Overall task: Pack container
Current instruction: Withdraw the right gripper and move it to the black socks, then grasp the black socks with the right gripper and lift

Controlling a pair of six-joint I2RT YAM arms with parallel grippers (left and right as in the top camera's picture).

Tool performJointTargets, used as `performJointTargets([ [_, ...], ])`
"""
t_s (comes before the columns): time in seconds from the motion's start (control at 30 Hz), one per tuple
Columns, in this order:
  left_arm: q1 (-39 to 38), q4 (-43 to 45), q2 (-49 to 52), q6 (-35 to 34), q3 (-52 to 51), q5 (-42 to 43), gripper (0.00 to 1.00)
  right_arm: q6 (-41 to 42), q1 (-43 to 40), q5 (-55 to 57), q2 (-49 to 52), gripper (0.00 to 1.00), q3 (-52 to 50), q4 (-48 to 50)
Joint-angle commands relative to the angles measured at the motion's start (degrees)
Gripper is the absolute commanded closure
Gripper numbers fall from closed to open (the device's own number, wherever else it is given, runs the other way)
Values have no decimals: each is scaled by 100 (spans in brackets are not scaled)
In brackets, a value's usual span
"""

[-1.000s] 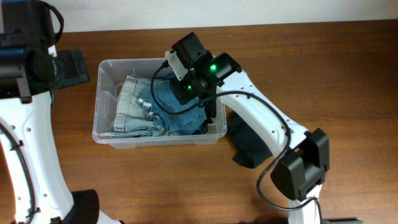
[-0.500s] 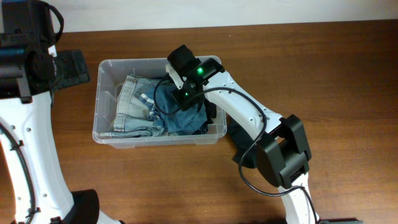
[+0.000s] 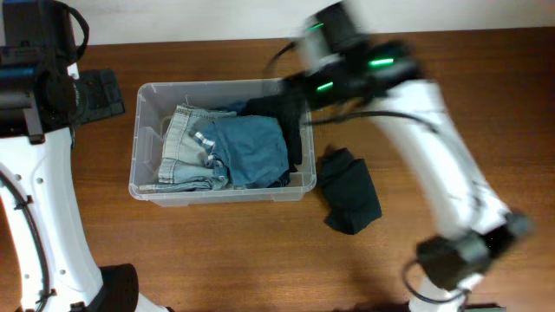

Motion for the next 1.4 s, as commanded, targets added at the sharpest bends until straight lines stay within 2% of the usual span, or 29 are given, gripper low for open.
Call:
performJointTargets([
  [0.0,24,-7,-2,-50,11,-22,0,125,-1130,-610,-289,1,68,-413],
  [0.1,24,-9,-2,-50,11,-22,1,-308,-2114,-973,-205,1,35,-870],
  [0.23,24,-9,-2,-50,11,-22,1,-1631,-3191,-1449,101,1,-267,-1390],
  [0.4,24,-9,-2,-50,11,-22,0,-1757,-3711,-1484,389,2,-1311,-1353],
  [0.63,24,-9,-2,-50,11,-22,0,-1996,-3390,-2052,450,1,-3397,-505],
  [0.93,24,-9,-2,-50,11,-22,1,-1969,-2476,-2210,450,0,-4979,1292],
  [1.0,24,-9,-2,-52,11,-22,1,-1825,-2280,-2170,450,3,-5263,1777],
  [1.03,24,-7,-2,-52,11,-22,1,-1749,-2216,-2168,450,5,-5362,1945],
  [1.13,24,-7,-2,-50,11,-22,1,-1515,-2079,-2164,450,19,-5584,2330],
  [1.17,24,-9,-2,-50,11,-22,1,-1510,-2079,-2164,450,32,-5589,2334],
  [1.33,24,-7,-2,-50,11,-22,1,-1220,-2131,-2022,448,76,-5587,2328],
  [1.37,24,-9,-2,-50,11,-22,0,-1161,-2133,-1952,446,79,-5578,2328],
])
